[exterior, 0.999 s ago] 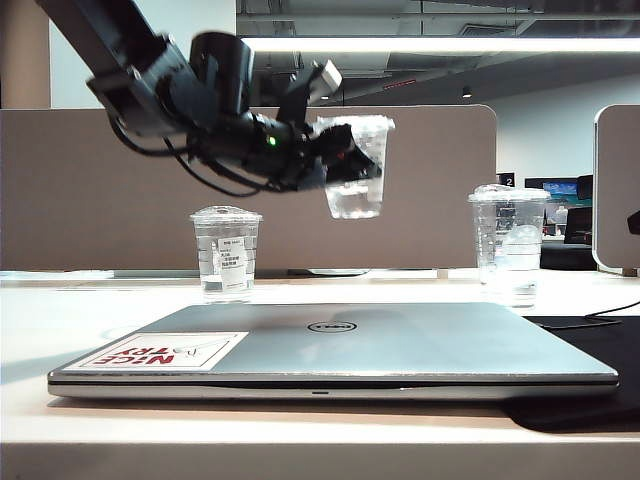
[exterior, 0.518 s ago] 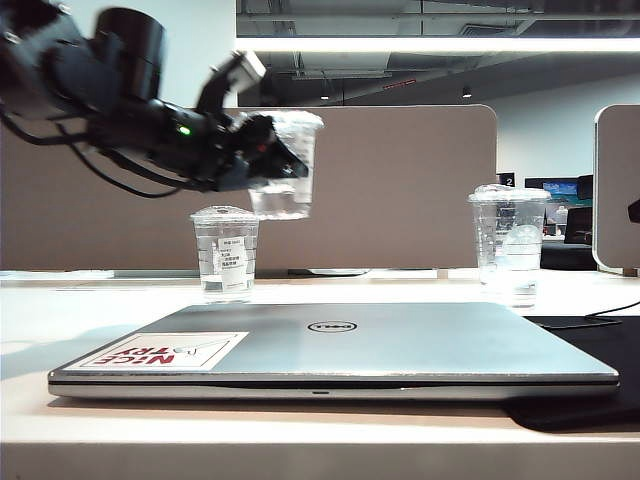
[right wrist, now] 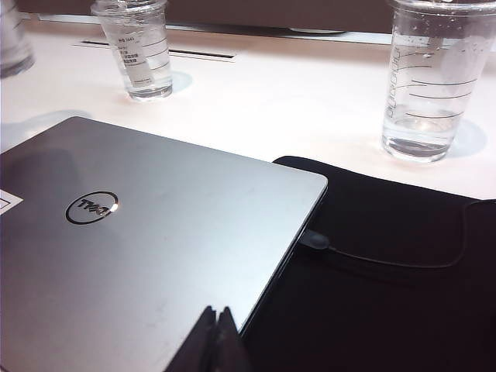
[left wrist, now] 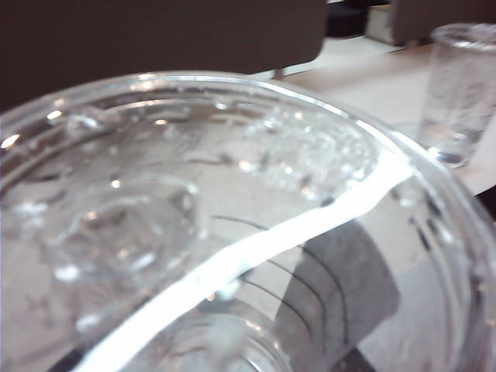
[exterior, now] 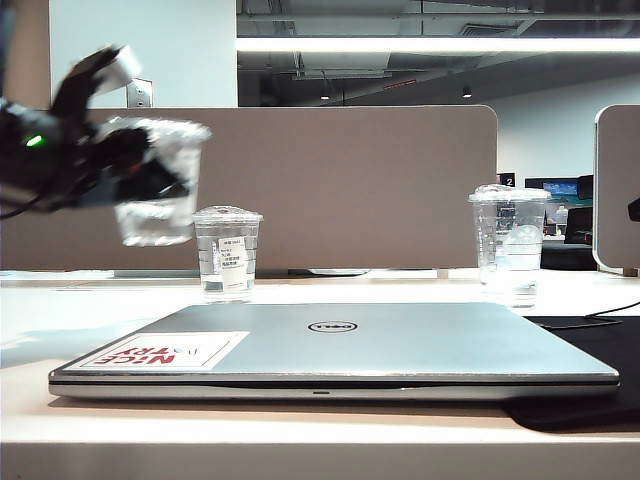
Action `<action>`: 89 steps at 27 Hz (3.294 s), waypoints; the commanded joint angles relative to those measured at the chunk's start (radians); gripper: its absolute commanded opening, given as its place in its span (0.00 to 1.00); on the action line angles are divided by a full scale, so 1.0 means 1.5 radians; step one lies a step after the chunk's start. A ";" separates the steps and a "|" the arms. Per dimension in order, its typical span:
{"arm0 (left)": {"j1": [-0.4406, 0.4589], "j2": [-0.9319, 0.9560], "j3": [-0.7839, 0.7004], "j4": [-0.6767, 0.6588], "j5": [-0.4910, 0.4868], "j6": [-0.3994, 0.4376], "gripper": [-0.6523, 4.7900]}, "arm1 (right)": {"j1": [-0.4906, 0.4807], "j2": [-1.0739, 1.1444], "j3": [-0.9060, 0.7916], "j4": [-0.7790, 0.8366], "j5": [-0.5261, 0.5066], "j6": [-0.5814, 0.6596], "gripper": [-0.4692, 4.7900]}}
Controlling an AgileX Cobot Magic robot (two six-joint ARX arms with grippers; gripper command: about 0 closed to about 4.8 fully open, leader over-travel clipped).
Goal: Pick up the coffee cup on the middle and place it on the left side of the laptop.
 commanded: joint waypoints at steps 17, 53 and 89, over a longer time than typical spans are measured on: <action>0.049 0.117 -0.105 0.136 0.005 -0.004 0.68 | -0.001 0.001 -0.003 0.012 -0.001 0.000 0.08; 0.124 -0.086 -0.292 0.152 0.064 -0.065 0.98 | 0.000 0.000 -0.003 0.012 -0.001 0.000 0.08; 0.124 -0.835 -0.353 -0.308 -0.234 -0.054 0.11 | -0.280 -0.115 -0.003 0.011 -0.001 0.000 0.08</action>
